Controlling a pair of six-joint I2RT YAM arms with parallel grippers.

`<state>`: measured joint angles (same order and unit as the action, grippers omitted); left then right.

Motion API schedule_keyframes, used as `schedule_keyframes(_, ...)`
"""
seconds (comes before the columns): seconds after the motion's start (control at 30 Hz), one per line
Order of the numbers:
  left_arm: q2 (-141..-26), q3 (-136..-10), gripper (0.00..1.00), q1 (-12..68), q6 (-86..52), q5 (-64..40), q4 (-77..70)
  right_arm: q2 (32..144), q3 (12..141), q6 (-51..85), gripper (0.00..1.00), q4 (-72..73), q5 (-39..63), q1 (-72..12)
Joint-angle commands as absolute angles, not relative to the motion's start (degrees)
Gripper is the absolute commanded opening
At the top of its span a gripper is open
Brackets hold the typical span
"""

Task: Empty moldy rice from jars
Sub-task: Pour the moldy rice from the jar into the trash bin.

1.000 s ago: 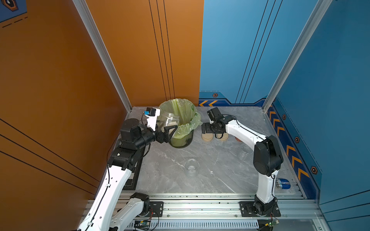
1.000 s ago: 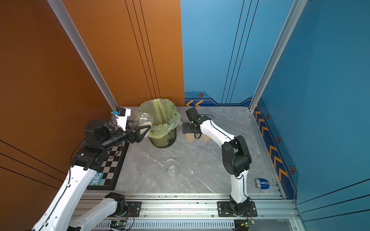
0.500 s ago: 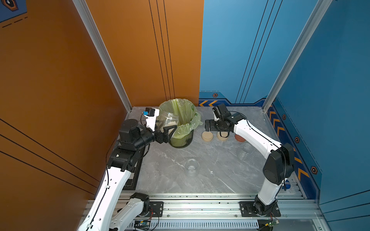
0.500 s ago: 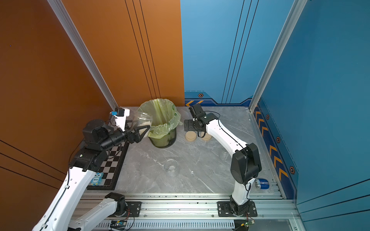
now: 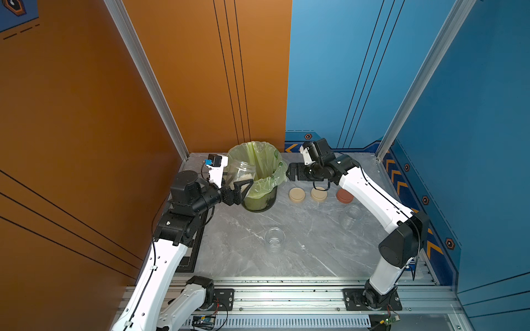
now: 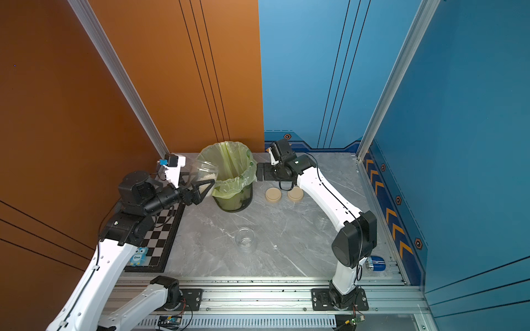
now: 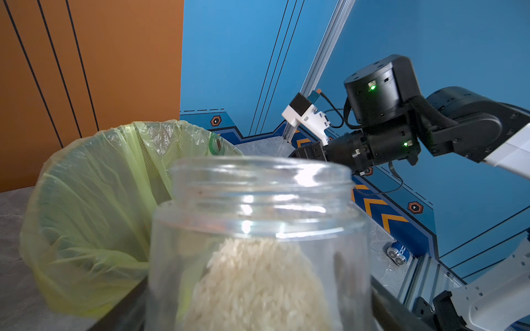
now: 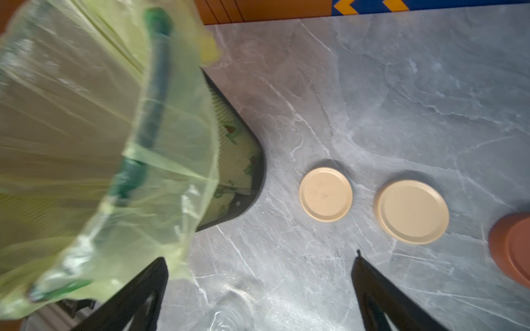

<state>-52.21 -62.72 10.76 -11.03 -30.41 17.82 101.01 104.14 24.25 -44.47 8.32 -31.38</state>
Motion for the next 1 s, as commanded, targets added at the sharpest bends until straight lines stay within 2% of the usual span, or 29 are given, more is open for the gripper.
schedule_keyframes(0.0,-51.1,-64.9,0.00,10.0,-11.6,-31.2,14.3,98.5,107.8,25.4,1.00,-46.0,13.4,-31.9)
schedule_keyframes(0.37,-51.6,-64.5,0.00,9.9,-11.0,-30.9,14.3,100.3,114.9,28.4,1.00,-45.1,25.8,-33.9)
schedule_keyframes(0.63,-52.0,-64.0,0.00,9.8,-10.3,-30.3,14.2,100.3,115.3,32.9,1.00,-40.6,31.8,-36.2)
schedule_keyframes(0.97,-53.3,-63.8,0.00,9.7,-9.5,-29.9,14.3,99.6,115.8,37.4,1.00,-35.3,34.5,-39.7)
